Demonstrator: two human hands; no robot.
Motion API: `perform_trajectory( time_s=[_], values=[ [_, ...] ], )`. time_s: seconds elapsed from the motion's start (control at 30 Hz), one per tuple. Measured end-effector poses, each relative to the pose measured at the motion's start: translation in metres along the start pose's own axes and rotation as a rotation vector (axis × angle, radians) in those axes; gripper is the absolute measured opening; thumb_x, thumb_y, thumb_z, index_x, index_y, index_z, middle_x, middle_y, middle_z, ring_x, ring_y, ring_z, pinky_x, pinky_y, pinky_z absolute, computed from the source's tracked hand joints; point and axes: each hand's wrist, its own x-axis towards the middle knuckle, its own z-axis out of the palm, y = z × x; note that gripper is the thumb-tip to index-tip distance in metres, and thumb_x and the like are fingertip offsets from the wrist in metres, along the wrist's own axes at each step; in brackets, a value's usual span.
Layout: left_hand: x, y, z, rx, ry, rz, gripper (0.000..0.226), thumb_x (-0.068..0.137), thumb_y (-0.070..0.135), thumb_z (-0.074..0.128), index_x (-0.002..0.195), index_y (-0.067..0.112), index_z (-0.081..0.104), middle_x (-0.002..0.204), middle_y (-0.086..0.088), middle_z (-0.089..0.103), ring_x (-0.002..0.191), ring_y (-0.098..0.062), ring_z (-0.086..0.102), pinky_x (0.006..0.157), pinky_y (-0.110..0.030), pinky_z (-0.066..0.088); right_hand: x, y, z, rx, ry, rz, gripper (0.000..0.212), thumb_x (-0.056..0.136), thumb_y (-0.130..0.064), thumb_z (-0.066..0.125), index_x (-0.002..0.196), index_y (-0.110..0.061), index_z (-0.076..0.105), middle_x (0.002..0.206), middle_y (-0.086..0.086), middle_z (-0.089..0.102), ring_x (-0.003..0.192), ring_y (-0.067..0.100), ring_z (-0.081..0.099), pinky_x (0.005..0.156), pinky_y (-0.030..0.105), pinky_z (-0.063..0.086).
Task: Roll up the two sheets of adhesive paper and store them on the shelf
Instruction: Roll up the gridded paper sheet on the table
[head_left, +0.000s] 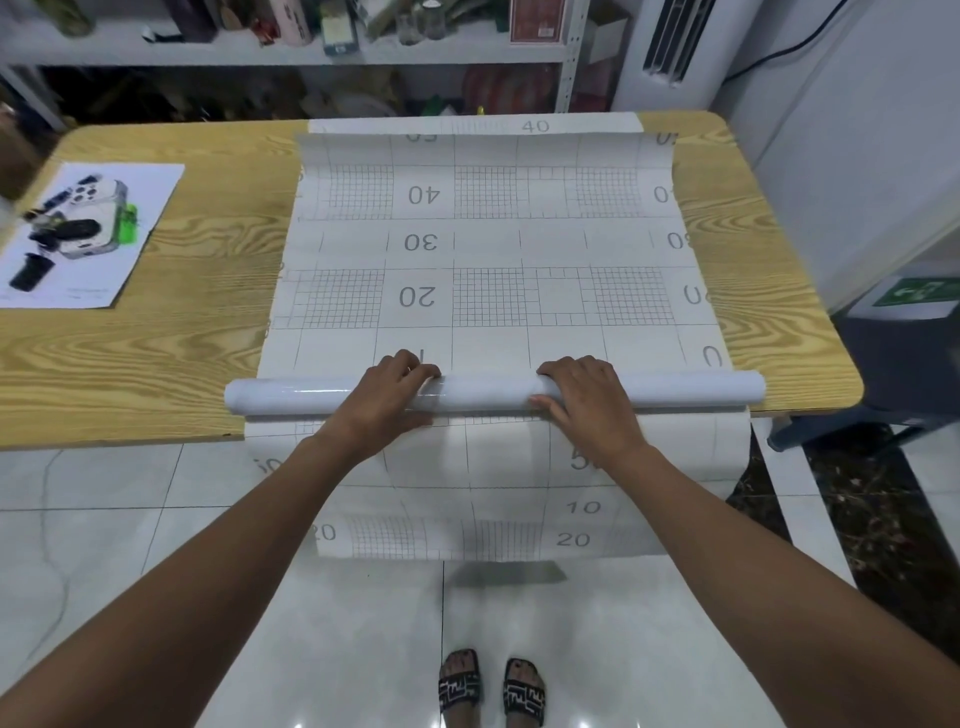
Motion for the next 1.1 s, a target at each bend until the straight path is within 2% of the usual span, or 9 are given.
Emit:
perform_trajectory(
  time_s=[0.2,0.3,0.53,0.77,0.9,1.0,1.1],
  values=[
    [0.0003,-0.0005,0.0006,0.027,-0.02,-0.016,0.05,0.071,0.02,0.077,0.115,0.011,0.056,0.104,-0.01,0.053,0.088,-0.028,0.05,0.073,-0.033,0.036,-0.0001,0.0004,0.0016,-0.035,0.032,-0.007,0.048,0.09,-0.047,0.033,0.1,-0.012,0.065,0.09,0.002,0.066,0.085,0.028,0.057,0.081,0.039,0.043],
    [-0.0003,-0.0025,0.0007,0.046,-0.014,0.009,0.048,0.071,0.021,0.078,0.113,0.012,0.057,0.101,-0.008,0.055,0.086,-0.027,0.05,0.071,-0.031,0.032,0.0008,-0.0001,0.002,-0.062,0.015,0.01,0.048,0.09,-0.045,0.03,0.1,-0.014,0.065,0.093,0.002,0.065,0.086,0.026,0.057,0.082,0.037,0.039],
    [-0.0019,-0.0074,-0.0015,0.07,-0.024,0.047,0.048,0.076,0.025,0.074,0.118,0.014,0.055,0.101,-0.006,0.055,0.087,-0.025,0.048,0.072,-0.03,0.03,0.001,-0.0015,0.0026,-0.112,0.051,0.005,0.046,0.092,-0.04,0.03,0.098,-0.013,0.067,0.095,0.004,0.063,0.081,0.026,0.058,0.076,0.038,0.045],
    [-0.0018,-0.0082,-0.0039,0.083,-0.052,0.066,0.046,0.082,0.027,0.067,0.123,0.011,0.054,0.103,-0.009,0.056,0.088,-0.028,0.05,0.073,-0.031,0.03,-0.0044,-0.0026,0.0001,-0.053,0.021,-0.016,0.049,0.092,-0.047,0.031,0.116,-0.014,0.059,0.107,0.002,0.06,0.091,0.023,0.056,0.085,0.037,0.04],
    [-0.0023,-0.0047,-0.0058,0.066,-0.071,0.048,0.049,0.085,0.026,0.063,0.129,0.01,0.048,0.107,-0.009,0.056,0.094,-0.029,0.05,0.077,-0.032,0.03,-0.0073,-0.0017,0.0014,-0.033,0.045,-0.033,0.05,0.091,-0.052,0.036,0.116,-0.014,0.058,0.108,0.0,0.06,0.094,0.023,0.055,0.087,0.033,0.034],
    [-0.0025,-0.0019,-0.0075,0.021,-0.1,-0.001,0.053,0.088,0.03,0.058,0.134,0.011,0.04,0.111,-0.007,0.056,0.1,-0.027,0.049,0.086,-0.033,0.032,-0.0073,-0.0034,0.0007,-0.019,0.076,-0.042,0.052,0.089,-0.055,0.039,0.115,-0.014,0.059,0.106,0.0,0.061,0.095,0.022,0.056,0.088,0.032,0.033],
    [-0.0026,-0.0029,-0.0072,0.0,-0.11,-0.011,0.042,0.089,0.033,0.056,0.125,0.013,0.047,0.11,-0.004,0.058,0.099,-0.024,0.049,0.085,-0.029,0.029,-0.0076,-0.0043,-0.0007,-0.006,0.088,-0.054,0.053,0.087,-0.057,0.042,0.114,-0.014,0.059,0.106,0.0,0.062,0.094,0.021,0.055,0.088,0.032,0.033]
  ],
)
